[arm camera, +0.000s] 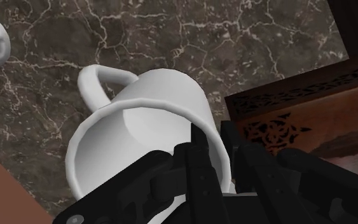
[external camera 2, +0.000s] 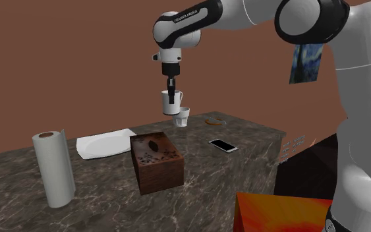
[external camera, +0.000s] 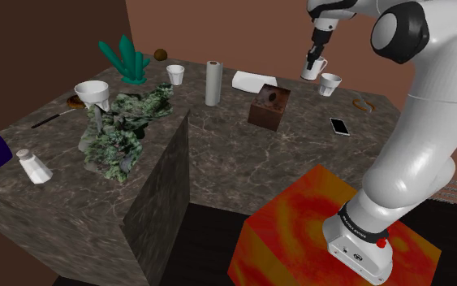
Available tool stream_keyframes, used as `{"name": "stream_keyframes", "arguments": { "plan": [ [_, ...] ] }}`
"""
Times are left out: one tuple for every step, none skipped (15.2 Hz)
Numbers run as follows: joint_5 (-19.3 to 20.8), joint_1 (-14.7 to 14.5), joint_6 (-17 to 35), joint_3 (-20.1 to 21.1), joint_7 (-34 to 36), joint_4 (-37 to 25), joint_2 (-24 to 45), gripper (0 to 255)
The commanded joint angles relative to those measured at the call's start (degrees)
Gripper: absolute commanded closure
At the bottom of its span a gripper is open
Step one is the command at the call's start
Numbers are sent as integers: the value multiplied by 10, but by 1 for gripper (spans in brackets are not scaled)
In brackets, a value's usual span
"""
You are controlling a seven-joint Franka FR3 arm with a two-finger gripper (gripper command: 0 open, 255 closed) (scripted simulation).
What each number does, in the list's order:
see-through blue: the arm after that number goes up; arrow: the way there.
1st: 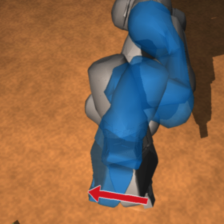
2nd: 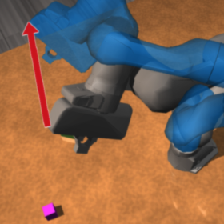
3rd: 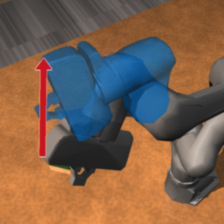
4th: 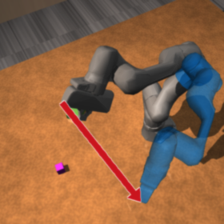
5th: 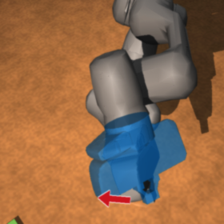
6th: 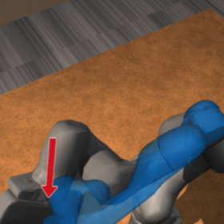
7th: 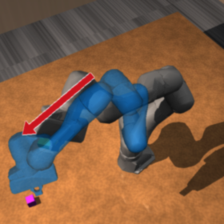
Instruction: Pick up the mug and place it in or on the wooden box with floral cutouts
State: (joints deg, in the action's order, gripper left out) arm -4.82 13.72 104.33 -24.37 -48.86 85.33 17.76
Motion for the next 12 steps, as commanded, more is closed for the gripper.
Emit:
{"name": "stream_keyframes", "arguments": {
  "plan": [
    [0, 0, -11, 0, 1, -12, 0, 255],
    [7, -11, -8, 3, 14, 5, -14, 255],
    [14, -23, -5, 5, 28, 21, -28, 255],
    [21, -33, -3, 9, 42, 36, -42, 255],
    [27, -44, -1, 12, 56, 50, -54, 255],
    [33, -54, 0, 16, 70, 63, -67, 255],
    [39, -63, 1, 20, 84, 75, -78, 255],
    [45, -73, 2, 25, 99, 87, -89, 255],
    [50, -82, 2, 30, 113, 97, -100, 255],
    [55, -90, 2, 35, 128, 107, -110, 255],
    [59, -99, 2, 41, 142, 115, -119, 255],
    [63, -107, 1, 47, 157, 123, -127, 255]
  ]
}}
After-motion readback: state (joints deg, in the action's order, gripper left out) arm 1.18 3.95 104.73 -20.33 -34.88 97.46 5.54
